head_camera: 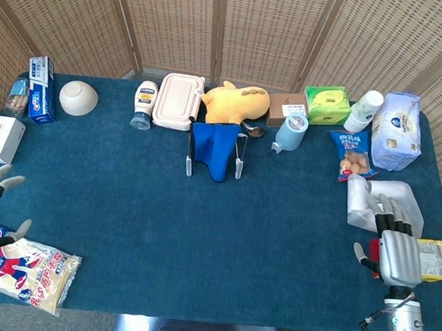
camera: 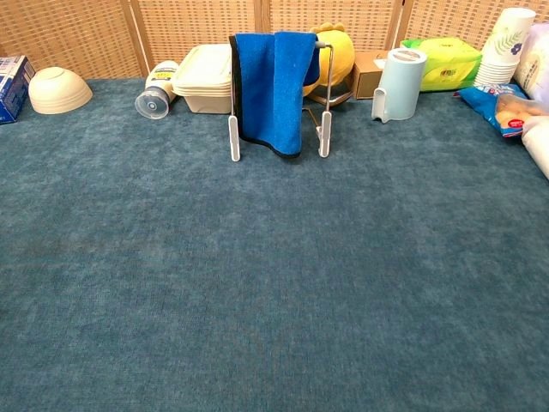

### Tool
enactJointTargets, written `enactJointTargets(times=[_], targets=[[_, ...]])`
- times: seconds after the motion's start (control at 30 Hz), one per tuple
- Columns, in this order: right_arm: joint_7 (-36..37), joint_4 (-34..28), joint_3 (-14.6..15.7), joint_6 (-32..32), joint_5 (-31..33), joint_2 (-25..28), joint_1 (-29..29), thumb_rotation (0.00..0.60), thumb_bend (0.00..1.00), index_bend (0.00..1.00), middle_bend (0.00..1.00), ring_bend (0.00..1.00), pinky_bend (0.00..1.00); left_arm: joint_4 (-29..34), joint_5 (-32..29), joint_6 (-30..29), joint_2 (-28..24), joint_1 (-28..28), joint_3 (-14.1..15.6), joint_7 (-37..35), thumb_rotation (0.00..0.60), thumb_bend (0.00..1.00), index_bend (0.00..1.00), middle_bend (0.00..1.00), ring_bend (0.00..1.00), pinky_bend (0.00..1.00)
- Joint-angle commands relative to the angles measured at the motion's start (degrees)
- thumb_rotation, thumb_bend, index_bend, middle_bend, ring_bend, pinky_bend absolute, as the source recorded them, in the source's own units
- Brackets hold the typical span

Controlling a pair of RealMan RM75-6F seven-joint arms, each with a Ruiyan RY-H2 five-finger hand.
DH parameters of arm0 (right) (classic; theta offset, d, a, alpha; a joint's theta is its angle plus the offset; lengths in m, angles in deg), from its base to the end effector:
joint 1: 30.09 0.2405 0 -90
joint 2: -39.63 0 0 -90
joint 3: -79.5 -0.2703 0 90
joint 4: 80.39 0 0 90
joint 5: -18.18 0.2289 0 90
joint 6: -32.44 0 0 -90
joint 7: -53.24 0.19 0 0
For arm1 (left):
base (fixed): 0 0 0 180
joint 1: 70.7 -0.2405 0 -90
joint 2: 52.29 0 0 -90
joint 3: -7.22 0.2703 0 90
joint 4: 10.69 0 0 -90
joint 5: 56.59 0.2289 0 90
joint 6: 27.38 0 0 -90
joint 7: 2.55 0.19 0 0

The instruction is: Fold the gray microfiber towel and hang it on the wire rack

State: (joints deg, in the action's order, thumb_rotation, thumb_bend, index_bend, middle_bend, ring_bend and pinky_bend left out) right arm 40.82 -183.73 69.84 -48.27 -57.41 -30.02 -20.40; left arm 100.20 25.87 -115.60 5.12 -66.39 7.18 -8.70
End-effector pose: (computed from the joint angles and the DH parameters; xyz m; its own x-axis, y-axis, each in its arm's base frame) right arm -0.2774 -0.2738 0.1146 0.2951 0.0104 0.9554 -0.9547 0.0441 0.2944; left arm -0.2847 0.2104 0.1613 0.0945 0.0089 0.9955 0.9937 0.0589 -0.0949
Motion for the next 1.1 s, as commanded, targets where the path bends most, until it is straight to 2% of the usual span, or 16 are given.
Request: enactJointTargets(times=[0.03,0.3,0.43,0.73,1.1], targets=[[-1.98,0.32,0.53,-0.53,-0.03,-0.36,-0.07,0.600,0.28,0.05,0.01,0.00,0.00,-2.24,1.94,-3.04,1.16,-2.68,1.82,3.24,0.600,0.39,0.20,0.04,0.00,0.00],[-5.73,1.32,1.41,-1.98,-0.40,-1.23,-0.46,0.600,0.28,0.06,0.01,0.00,0.00,-5.53,5.41,-6.92,2.98,-6.77,4.60,11.19,0.600,0.39,0.21,0.04,0.00,0.00],[-5.56,1.94,1.76,-2.41,-0.64,-1.62,-0.75,0.600,0.28,0.06,0.01,0.00,0.00,-6.83,6.59,-7.90,4.20,-8.01,5.00,13.44,0.600,0.39,0.22,0.05,0.00,0.00],[-3.36,2.55,2.22,-3.49,-2.51,-1.09,-1.34,0.600,0.28,0.06,0.01,0.00,0.00,-6.60,9.13,-10.03,5.32,-8.88,3.79,14.90,0.600,0.39,0.23,0.06,0.00,0.00],[0.09,3.55,3.21,-4.38,-3.77,-1.34,-2.59,0.600,0.28,0.06,0.01,0.00,0.00,-4.36,11.08,-11.54,3.55,-10.15,3.65,14.73,0.600,0.39,0.24,0.06,0.00,0.00]])
